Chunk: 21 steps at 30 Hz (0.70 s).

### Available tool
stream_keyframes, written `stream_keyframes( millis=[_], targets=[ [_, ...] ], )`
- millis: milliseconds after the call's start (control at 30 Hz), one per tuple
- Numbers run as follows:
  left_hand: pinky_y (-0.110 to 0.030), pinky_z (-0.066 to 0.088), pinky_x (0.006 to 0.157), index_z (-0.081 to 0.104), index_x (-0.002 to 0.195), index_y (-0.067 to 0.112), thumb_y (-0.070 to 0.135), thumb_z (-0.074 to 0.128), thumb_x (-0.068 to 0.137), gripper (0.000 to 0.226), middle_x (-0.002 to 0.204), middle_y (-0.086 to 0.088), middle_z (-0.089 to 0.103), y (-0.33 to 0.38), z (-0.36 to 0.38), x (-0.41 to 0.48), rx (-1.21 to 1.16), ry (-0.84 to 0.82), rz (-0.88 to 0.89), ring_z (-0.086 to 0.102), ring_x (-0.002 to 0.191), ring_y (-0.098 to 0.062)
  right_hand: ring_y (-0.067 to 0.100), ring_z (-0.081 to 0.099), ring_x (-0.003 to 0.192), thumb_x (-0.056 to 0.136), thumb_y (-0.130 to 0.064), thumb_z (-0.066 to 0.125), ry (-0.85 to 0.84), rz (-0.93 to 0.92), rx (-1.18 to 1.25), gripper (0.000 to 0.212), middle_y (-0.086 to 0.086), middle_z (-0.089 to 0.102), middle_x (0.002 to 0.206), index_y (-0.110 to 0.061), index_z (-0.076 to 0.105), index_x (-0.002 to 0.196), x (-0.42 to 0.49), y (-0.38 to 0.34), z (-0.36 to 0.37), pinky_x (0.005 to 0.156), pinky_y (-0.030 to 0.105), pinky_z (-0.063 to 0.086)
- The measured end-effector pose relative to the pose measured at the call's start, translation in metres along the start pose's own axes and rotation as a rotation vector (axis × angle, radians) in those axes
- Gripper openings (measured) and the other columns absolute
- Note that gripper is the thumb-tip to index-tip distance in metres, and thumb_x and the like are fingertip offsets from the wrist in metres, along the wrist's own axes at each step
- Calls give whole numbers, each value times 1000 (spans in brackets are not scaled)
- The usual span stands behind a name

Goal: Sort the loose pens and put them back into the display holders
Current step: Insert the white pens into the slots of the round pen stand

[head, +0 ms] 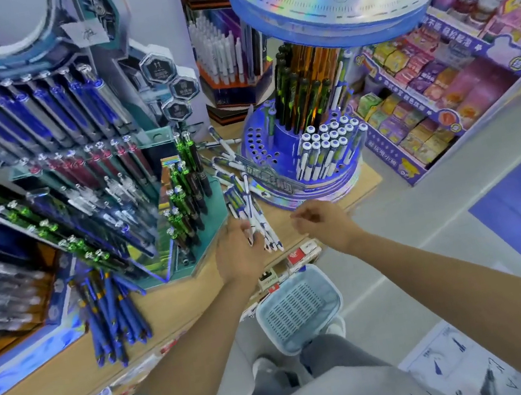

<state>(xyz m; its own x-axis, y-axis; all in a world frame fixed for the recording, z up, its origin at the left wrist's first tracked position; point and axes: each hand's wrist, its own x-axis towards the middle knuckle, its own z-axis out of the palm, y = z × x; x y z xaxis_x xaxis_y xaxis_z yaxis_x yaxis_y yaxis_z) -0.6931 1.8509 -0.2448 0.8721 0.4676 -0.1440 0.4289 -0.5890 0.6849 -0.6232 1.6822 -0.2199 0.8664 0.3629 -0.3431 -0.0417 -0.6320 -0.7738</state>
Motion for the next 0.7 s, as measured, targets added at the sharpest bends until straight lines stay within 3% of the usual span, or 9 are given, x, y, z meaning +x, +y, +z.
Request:
stream_keyframes(
  millis=[100,200,300,400,533,600,700],
  targets=[
    [-39,45,90,56,95,9,23,60,92,14,109,-14,61,-8,-2,-2,-17,-91,-133,57,105,-30,22,62,96,91,-20,64,-54,112,97,23,5,66,101,-13,62,113,11,0,22,93,39,51],
    [-36,44,92,47,82,20,27,60,93,19,109,-11,62,-9,-3,3,-229,-144,-292,57,100,-25,20,59,93,92,-17,62,-89,220,292,31,6,63,102,-9,56,122,21,-7,36,96,38,49],
    [-39,47,95,58,91,17,41,58,92,25,103,-6,65,-9,0,12,-378,-166,-389,61,96,-24,23,62,103,90,-33,65,-128,256,300,39,9,65,113,-11,58,122,34,-11,43,100,40,48],
    [-36,50,89,67,101,12,54,52,92,45,97,-5,68,-9,4,23,-384,-175,-449,64,92,-24,24,62,107,90,-40,62,-172,241,204,39,7,68,113,-11,64,116,44,-15,47,102,43,47],
    [-27,37,61,68,81,13,51,54,92,42,68,0,60,-1,8,28,-252,-161,-440,62,76,-23,26,64,101,91,-41,61,-180,248,143,29,6,71,105,-15,69,101,52,-13,51,98,46,49],
    [-27,33,52,65,74,14,48,58,90,38,63,-1,60,0,10,27,-227,-144,-437,61,70,-20,26,65,99,90,-39,63,-171,241,144,23,6,71,101,-17,69,96,55,-13,51,96,45,50],
    [-29,45,62,65,79,12,41,67,87,30,78,-6,69,-2,12,27,-254,-113,-445,66,77,-23,23,65,102,89,-37,65,-181,243,189,22,5,70,105,-17,67,98,58,-11,47,97,40,49]
  ],
)
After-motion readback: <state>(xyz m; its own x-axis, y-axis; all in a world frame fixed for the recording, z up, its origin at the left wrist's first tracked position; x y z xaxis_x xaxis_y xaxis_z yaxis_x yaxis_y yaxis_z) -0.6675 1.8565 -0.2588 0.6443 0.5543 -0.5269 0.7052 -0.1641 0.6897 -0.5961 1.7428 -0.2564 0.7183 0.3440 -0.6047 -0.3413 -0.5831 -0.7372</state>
